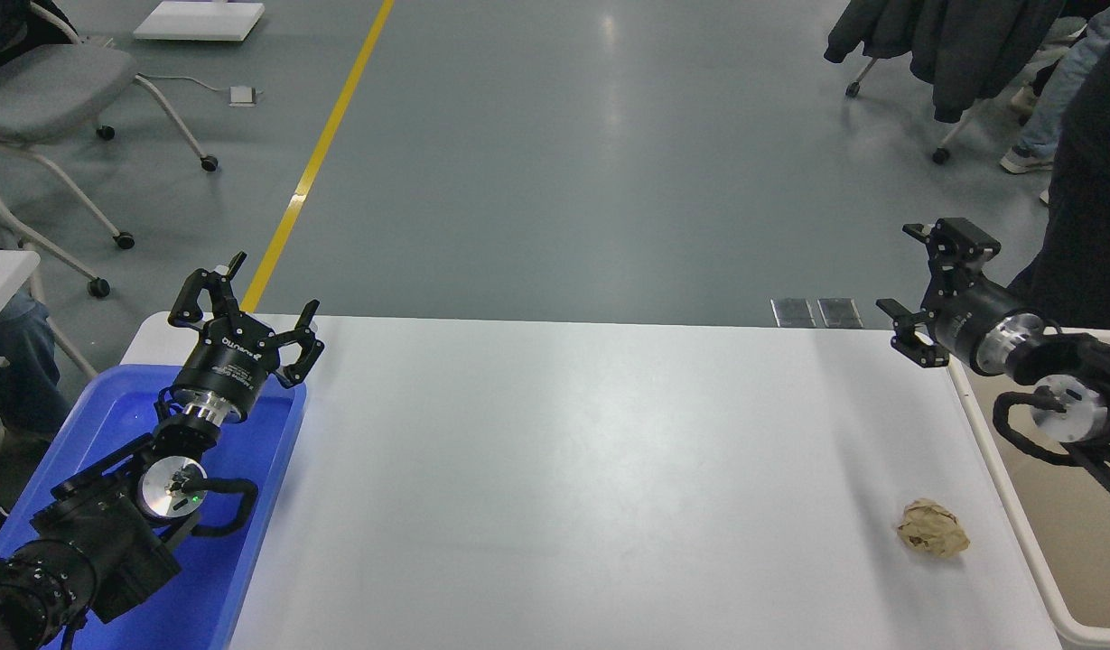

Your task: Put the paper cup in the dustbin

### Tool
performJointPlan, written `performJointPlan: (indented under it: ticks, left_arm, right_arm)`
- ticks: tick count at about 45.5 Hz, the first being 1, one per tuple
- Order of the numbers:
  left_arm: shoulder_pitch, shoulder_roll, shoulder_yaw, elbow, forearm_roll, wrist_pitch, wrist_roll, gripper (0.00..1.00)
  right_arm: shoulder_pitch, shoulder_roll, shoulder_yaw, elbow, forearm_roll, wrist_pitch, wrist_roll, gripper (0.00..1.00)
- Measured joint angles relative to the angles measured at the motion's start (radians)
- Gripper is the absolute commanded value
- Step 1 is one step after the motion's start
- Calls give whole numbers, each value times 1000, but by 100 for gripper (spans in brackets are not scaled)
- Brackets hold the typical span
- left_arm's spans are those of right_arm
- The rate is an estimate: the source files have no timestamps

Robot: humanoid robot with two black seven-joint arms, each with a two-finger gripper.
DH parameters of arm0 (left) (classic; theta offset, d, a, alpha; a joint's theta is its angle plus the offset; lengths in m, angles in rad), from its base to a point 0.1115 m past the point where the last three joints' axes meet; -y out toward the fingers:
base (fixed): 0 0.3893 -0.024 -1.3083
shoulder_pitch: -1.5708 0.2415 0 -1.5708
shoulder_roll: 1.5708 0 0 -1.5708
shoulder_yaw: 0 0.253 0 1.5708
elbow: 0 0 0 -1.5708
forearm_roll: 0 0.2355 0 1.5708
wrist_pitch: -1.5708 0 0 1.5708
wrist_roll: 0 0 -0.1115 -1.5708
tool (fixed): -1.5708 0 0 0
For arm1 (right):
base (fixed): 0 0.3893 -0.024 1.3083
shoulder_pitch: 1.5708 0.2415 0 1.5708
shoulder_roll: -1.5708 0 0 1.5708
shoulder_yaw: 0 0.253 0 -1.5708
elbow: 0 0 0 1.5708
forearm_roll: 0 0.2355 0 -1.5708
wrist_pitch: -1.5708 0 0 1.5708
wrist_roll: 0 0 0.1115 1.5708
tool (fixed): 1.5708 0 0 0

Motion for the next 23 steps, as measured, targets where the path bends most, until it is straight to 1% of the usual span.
performJointPlan:
  ticks: [16,23]
  left_arm:
    - [0,0,0,0,0,0,0,100]
    - [0,0,0,0,0,-1,0,100]
  right_arm:
    - [-99,118,175,40,8,-10,12,99]
    - [-141,163,245,43,38,-9,10,99]
